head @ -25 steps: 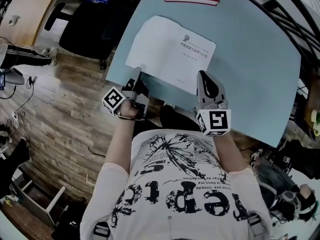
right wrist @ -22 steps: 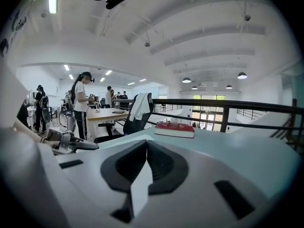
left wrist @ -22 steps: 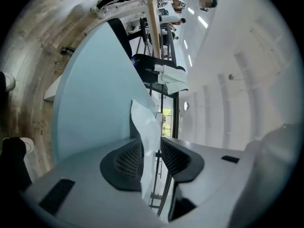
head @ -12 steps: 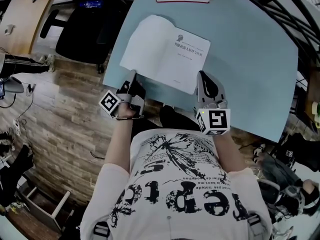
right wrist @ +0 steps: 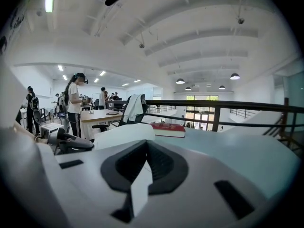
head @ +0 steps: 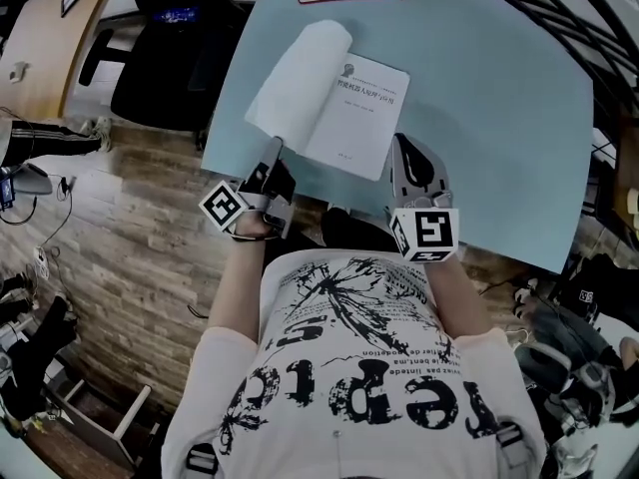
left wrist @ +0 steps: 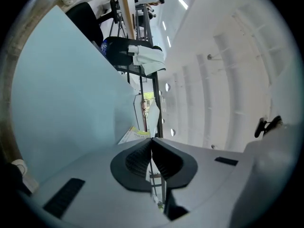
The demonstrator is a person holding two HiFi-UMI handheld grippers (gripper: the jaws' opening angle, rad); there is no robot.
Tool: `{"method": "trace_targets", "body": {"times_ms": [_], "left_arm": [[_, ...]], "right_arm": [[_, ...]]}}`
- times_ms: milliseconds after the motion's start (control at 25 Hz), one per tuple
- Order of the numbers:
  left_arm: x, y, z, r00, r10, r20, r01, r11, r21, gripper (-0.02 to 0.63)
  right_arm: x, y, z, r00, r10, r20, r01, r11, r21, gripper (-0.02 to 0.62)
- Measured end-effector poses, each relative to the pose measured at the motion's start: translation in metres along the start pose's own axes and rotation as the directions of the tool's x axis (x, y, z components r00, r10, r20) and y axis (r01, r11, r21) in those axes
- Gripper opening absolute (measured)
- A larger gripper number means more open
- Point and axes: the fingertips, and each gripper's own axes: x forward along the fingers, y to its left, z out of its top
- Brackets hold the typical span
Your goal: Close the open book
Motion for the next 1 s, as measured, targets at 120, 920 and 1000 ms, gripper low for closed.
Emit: {"method": "trace_targets", "body": {"times_ms": [120, 920, 1000], "left_arm": [[0.006, -0.007, -0.015, 0.999, -0.009, -0.044, 0.010, 0.999, 0.032, 0.020], [0.029, 0.035, -0.121, 0.843, 0.332, -0.423, -0.048, 0.830, 0.555, 0.021], [0.029, 0.039, -0.126, 0.818, 0.374, -0.437, -0.029, 0.786, 0.617, 0.021]], "right_arm": [[-0.006, -0.009, -0.001, 1.000, -0.015, 0.003, 0.015, 1.000, 0.007, 0.012], [-0.048, -0.062, -0.031, 0.987, -0.157, -0.024, 0.158, 0.983, 0.098, 0.012], [-0.051, -0.065, -0.034, 0.986, -0.166, -0.030, 0.169, 0.980, 0.104, 0.012]]}}
